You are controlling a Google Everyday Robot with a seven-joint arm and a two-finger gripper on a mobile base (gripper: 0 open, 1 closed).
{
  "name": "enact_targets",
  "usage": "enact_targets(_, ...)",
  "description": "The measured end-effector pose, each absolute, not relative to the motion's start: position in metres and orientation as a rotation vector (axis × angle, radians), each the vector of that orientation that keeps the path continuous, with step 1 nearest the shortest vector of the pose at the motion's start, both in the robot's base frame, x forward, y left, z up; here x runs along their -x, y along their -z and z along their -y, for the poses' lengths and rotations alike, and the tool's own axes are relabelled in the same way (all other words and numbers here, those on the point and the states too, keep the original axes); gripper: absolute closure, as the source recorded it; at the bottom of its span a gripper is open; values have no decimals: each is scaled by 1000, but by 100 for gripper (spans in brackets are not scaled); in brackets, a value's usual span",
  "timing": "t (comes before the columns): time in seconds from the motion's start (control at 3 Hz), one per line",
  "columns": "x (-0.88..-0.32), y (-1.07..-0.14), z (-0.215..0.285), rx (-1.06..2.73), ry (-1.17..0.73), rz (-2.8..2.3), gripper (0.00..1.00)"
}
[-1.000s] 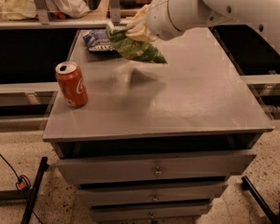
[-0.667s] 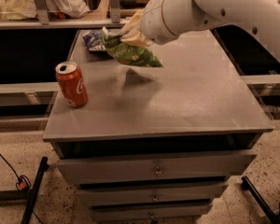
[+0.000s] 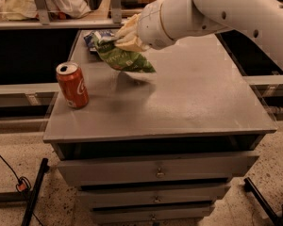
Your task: Move green jalapeno chip bag near coke can
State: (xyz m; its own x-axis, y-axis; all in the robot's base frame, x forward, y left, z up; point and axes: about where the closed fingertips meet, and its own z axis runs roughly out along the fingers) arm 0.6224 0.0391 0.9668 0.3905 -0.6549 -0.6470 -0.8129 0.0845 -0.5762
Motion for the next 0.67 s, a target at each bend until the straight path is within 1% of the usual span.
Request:
enact_targets(0.33,-614,-970,-42,1621,-241,-1295,37)
enact_targets(0.67,-613,-970,-45,1624,-243,-1293,13)
